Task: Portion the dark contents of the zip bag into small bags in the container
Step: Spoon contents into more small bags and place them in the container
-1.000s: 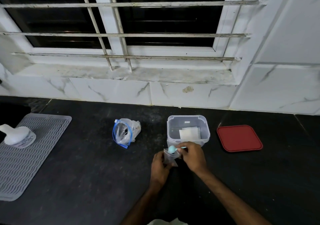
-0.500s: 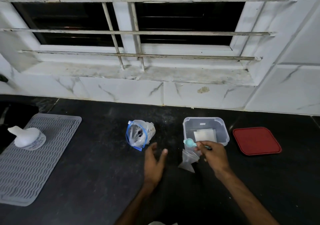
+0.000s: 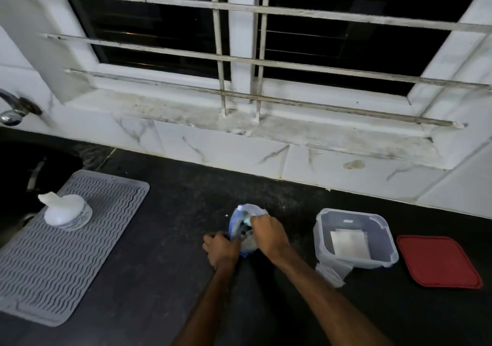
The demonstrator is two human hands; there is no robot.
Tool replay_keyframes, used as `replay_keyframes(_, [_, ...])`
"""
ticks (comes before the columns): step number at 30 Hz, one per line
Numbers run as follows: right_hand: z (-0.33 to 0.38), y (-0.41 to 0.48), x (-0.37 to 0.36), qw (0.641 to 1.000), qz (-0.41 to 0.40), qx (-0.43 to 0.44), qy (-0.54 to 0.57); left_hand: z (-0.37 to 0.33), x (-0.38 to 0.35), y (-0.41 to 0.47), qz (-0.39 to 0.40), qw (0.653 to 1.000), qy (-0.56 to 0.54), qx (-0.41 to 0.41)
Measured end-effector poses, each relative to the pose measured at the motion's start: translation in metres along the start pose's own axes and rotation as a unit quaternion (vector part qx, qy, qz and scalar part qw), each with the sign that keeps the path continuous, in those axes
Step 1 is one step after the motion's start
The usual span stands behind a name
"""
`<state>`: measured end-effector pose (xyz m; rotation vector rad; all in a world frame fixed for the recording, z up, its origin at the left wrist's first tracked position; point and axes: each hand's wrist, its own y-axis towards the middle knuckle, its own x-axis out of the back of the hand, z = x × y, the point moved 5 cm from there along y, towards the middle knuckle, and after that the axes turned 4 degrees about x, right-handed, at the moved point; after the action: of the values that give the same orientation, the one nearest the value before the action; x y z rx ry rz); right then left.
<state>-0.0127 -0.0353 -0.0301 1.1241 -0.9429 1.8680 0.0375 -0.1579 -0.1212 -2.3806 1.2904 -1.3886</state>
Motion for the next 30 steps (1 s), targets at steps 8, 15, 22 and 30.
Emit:
replay_keyframes(8, [-0.033, -0.006, -0.007, 0.996, 0.005, -0.063, -0.066, -0.030, 0.007, -0.011, 0.027, 0.973, -0.222, -0.065])
replay_keyframes(15, [-0.050, -0.009, -0.010, 0.994, -0.013, -0.106, -0.023, -0.030, -0.024, 0.001, 0.078, 0.984, -0.156, -0.039])
replay_keyframes(22, [-0.059, -0.002, -0.018, 0.987, -0.059, -0.144, 0.043, -0.034, -0.036, 0.009, 0.100, 0.976, -0.187, -0.040])
replay_keyframes(30, [-0.087, 0.002, -0.042, 0.931, -0.088, -0.252, 0.248, -0.053, -0.036, 0.011, 0.112, 0.967, -0.220, -0.067])
